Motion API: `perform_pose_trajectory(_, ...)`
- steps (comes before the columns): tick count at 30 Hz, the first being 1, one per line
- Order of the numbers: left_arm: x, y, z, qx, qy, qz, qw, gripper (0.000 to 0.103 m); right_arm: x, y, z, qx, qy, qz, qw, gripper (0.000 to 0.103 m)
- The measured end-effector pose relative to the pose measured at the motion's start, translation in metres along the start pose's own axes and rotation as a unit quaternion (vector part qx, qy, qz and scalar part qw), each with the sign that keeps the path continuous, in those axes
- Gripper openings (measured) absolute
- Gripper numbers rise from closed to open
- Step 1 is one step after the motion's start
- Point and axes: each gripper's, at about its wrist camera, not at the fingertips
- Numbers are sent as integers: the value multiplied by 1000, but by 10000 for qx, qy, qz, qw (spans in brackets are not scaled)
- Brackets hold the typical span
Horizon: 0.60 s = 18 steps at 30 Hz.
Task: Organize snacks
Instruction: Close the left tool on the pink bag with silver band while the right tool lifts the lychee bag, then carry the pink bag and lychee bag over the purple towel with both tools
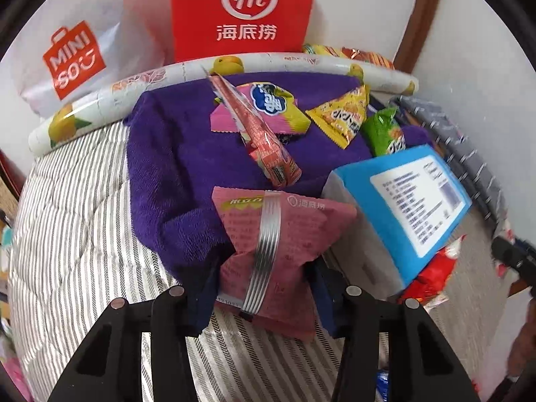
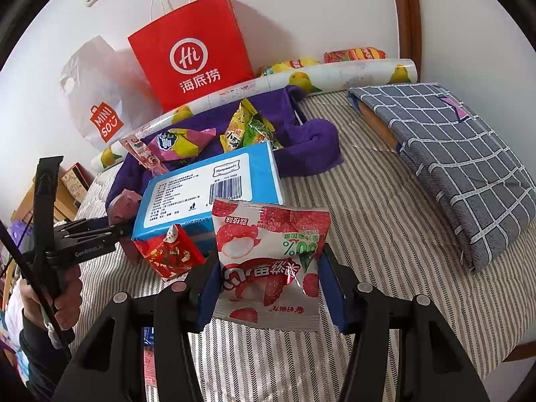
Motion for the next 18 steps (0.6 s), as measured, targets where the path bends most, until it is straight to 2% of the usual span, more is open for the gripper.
perform_pose_trajectory(4, -2, -15, 0, 2, -33, -143, 9999, 46, 0, -4, 1, 18, 32, -26, 10000, 54)
perform_pose_trajectory(18, -16, -66, -7, -175, -340, -241, 9990, 46, 3, -38, 19, 97, -170, -310, 9993, 54)
Point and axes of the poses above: each gripper's, at about its wrist camera, not at the fingertips, and y roughly the way its jaws point, z to its left, x to its top, and after that the axes turned 4 degrees about -y, right-handed
